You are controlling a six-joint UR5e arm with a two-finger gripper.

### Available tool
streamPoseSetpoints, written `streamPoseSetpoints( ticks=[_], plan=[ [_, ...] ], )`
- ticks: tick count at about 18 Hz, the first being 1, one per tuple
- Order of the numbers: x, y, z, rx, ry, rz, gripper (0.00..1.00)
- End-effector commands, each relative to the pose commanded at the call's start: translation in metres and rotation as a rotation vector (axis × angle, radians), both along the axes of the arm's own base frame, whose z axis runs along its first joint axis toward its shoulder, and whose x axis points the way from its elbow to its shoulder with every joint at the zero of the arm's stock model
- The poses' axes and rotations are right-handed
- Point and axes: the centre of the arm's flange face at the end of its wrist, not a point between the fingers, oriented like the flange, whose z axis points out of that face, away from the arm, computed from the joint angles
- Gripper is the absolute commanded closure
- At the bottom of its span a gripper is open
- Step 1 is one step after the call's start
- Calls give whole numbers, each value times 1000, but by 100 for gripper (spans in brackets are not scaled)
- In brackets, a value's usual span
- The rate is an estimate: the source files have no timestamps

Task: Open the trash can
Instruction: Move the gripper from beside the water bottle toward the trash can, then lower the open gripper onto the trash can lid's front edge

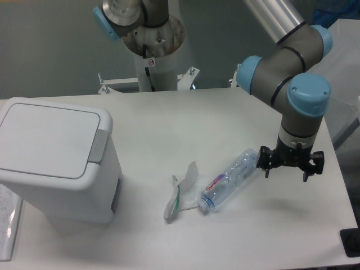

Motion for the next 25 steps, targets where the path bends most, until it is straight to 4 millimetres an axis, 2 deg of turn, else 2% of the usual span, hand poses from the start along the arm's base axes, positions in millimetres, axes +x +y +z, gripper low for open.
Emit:
streamPoseSetpoints(
  ticks=[3, 8, 10, 13, 16, 17, 20, 22, 24, 25],
  plan=[
    [18, 19, 19, 37, 4, 34, 0],
    [61, 53, 67, 127, 16, 54, 0],
    [77, 65, 78, 168, -1, 49, 0],
    [97, 71, 114, 262, -10, 32, 0],
    [127, 69, 165, 386, -22, -11, 0],
    [136, 69, 174, 407, -29, -15, 0],
    [164, 82, 181, 434, -59, -46, 0],
    [184, 90, 167, 427, -106, -65, 0],
    [200, 89, 160, 417, -133, -58, 0],
    [211, 89, 164, 421, -139, -53, 0]
  ],
)
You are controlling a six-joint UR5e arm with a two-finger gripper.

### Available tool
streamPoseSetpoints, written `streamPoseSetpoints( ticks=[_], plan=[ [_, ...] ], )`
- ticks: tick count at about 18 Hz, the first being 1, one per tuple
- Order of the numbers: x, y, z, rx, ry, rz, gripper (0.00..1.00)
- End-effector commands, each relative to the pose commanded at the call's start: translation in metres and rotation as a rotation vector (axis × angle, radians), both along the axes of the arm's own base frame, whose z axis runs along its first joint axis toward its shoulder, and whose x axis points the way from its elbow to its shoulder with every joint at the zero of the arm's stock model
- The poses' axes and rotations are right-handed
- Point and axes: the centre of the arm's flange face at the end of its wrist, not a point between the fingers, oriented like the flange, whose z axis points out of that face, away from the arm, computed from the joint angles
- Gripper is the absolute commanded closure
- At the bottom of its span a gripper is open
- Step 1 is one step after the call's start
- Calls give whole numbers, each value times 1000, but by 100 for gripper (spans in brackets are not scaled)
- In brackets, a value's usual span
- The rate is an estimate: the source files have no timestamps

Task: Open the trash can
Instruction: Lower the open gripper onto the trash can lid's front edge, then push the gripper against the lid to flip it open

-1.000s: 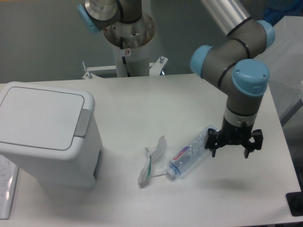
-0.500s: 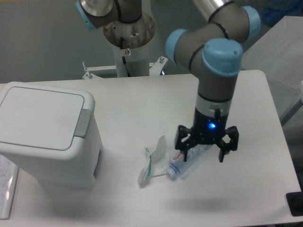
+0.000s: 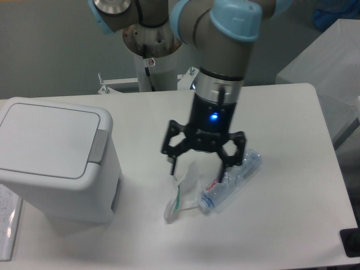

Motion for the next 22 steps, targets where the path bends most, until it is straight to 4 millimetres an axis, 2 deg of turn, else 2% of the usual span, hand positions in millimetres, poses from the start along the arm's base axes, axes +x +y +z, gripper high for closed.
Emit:
streamPoseSetpoints(
  ticks=[3, 5, 8, 10, 15, 22],
  plan=[
    [24, 1, 10, 8, -41, 40, 0],
    [30, 2, 14, 14, -57, 60, 0],
    [52, 13, 10, 6, -84, 48, 0],
    [62, 8, 4, -5, -88, 43, 0],
    [69, 3, 6, -4, -86, 38, 0],
    [71, 4, -8, -25, -101, 38, 0]
  ],
)
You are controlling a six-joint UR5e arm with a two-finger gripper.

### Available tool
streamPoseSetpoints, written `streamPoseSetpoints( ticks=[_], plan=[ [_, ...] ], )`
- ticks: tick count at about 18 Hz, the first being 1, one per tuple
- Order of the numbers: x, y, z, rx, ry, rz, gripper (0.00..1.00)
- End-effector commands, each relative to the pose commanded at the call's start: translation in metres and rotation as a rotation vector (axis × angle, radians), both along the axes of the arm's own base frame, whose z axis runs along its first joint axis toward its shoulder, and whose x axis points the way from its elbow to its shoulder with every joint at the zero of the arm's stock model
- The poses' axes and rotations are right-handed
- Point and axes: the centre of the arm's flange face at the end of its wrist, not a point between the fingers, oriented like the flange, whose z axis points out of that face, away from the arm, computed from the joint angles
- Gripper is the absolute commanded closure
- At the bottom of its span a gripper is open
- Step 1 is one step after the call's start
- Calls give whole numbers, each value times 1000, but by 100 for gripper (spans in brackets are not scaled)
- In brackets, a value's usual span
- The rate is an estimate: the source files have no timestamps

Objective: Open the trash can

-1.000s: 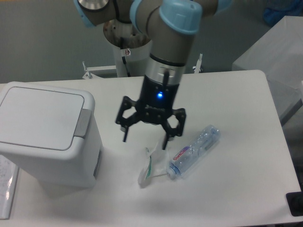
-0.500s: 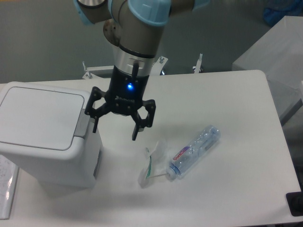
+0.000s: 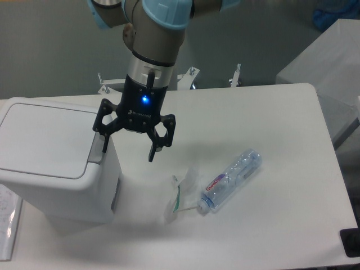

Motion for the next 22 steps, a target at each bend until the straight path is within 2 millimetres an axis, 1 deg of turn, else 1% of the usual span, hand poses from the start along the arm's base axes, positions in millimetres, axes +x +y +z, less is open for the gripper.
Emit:
streamPoseSetpoints(
  ticks=[2, 5, 10, 13, 15, 18, 22],
  plan=[
    [4, 3, -3, -4, -4, -9, 0],
    [6, 3, -10, -13, -11, -10, 0],
    [5, 3, -10, -12, -10, -10, 0],
    [5, 4, -4, -2, -2, -11, 0],
    [3, 5, 6, 13, 11, -10, 0],
    [-8, 4, 25, 39, 43, 0, 0],
    [-43, -15, 36, 60, 81, 58, 0]
  ],
)
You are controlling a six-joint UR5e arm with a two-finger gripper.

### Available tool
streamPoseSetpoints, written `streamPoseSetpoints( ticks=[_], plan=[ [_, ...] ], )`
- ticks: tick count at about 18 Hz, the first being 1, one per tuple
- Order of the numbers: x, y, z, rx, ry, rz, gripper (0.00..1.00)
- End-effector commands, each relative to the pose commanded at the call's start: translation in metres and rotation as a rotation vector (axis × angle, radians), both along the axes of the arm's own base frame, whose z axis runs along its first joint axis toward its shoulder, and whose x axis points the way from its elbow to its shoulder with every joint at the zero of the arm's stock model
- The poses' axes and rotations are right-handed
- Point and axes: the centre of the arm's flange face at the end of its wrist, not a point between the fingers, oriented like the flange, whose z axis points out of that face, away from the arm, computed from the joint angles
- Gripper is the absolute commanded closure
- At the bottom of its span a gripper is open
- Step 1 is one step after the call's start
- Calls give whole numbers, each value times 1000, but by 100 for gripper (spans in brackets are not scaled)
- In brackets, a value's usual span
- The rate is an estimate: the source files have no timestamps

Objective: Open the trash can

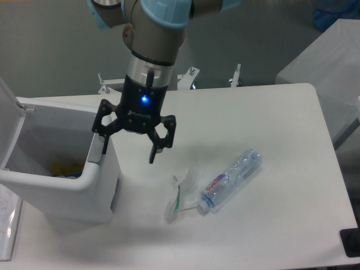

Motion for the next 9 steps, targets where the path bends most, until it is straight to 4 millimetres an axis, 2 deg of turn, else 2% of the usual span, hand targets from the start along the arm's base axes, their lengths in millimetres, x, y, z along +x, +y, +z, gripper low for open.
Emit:
streamPoseSetpoints(
  ticks=[3, 6, 9],
  plan=[
    [-40, -23, -5, -14, 64, 44, 0],
    [-93, -42, -38, -102, 147, -2, 0],
    [-132, -54, -54, -169, 222, -41, 0]
  ],
)
